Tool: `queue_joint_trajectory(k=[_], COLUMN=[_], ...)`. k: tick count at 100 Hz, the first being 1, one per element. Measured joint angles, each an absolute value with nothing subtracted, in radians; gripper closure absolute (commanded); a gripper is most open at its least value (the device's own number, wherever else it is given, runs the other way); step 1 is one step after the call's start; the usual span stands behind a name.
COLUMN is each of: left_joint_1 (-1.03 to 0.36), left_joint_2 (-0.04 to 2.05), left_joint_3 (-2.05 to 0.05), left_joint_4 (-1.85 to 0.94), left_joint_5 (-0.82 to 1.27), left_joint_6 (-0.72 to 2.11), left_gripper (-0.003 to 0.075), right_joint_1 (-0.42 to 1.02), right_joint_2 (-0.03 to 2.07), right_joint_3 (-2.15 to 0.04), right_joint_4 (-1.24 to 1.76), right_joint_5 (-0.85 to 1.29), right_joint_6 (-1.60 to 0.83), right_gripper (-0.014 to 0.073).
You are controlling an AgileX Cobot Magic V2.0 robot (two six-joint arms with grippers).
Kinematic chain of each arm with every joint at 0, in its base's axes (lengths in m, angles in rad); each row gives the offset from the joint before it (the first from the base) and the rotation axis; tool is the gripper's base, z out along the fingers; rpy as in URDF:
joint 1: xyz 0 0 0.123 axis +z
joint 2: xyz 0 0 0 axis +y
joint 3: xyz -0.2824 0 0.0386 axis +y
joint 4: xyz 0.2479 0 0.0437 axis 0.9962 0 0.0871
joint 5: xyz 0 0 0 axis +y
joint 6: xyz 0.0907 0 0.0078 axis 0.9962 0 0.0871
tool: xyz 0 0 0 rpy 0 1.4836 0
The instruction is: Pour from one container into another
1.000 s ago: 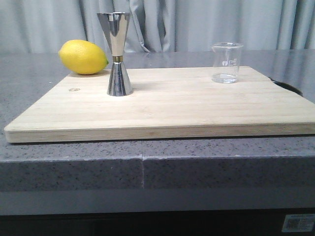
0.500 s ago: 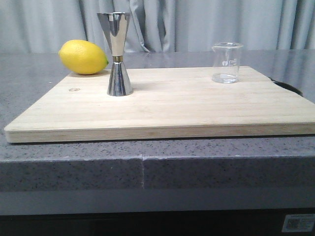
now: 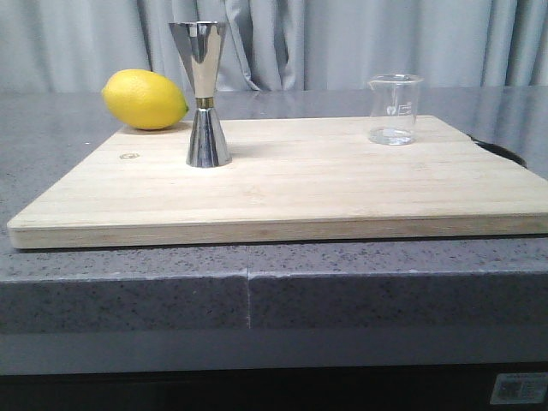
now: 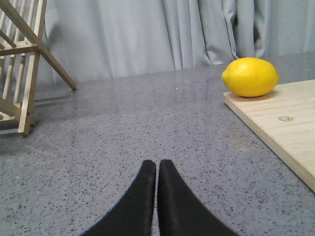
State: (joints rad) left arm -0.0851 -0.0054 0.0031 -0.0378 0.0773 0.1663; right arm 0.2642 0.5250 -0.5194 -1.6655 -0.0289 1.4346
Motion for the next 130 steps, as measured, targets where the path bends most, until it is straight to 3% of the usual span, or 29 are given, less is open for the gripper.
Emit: queue_joint_trajectory(k=[74,111,130], left_joint_1=[-0.085,-0.085,-0.085], left_joint_2=[-0.005,-0.005,-0.005], left_joint_3=[0.003,0.003,0.003], left_joint_4=[-0.038,-0.036,-0.036], left_joint_5=[0.077,0.079,0.079], left_joint_6=[0.166,0.166,0.166], left_gripper=[0.0739,0.0739,0.0739], right_joint_1=[0.264,0.264,0.264], right_joint_2=[0.525,0.525,0.525], right_joint_3=[-0.509,-0.509,-0.509], right_joint_4=[-1.576,-0.875,-0.368], right_joint_5=[0.008,0.077,0.107], right_joint_6=[1.388,0.661,0.133], right_gripper=[0.0662,0.0662,0.0662])
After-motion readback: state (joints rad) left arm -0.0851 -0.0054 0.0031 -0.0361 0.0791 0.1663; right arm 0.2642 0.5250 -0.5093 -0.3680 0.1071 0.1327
